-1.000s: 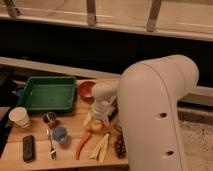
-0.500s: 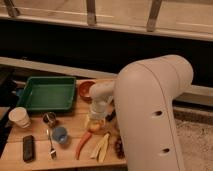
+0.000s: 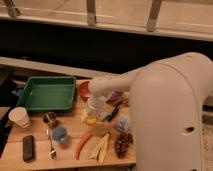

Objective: Place apple in metal cup

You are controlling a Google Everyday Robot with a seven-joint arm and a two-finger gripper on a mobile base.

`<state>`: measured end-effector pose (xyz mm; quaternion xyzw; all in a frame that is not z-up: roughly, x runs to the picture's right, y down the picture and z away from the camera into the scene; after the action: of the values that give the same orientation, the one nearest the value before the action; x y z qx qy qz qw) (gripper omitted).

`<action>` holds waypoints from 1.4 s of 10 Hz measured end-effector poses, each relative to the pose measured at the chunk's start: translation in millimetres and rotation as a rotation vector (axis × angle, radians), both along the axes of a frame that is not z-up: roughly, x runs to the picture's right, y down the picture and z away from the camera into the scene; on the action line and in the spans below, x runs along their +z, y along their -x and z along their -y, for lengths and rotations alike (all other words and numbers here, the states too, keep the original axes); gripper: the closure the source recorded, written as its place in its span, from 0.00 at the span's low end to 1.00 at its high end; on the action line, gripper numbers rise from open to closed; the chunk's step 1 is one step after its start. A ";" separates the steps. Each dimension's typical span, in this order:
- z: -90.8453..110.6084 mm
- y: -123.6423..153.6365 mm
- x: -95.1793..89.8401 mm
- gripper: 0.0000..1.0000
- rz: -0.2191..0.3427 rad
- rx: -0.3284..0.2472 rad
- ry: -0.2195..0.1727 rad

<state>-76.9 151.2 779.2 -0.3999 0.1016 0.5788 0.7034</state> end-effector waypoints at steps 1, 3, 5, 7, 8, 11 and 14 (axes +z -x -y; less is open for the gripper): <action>10.1 15.2 -2.2 1.00 0.041 -0.005 -0.017; 24.4 44.3 -0.6 1.00 0.112 -0.012 -0.031; 47.6 86.4 -0.1 1.00 0.202 -0.019 -0.053; 69.6 123.1 -8.5 1.00 0.282 -0.033 -0.080; 70.0 123.2 -8.7 1.00 0.283 -0.035 -0.079; 70.1 123.8 -8.6 1.00 0.291 -0.033 -0.078; 74.6 136.3 -17.4 1.00 0.340 -0.094 -0.112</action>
<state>-213.2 76.7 761.9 -0.4472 -0.0327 0.4742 0.7577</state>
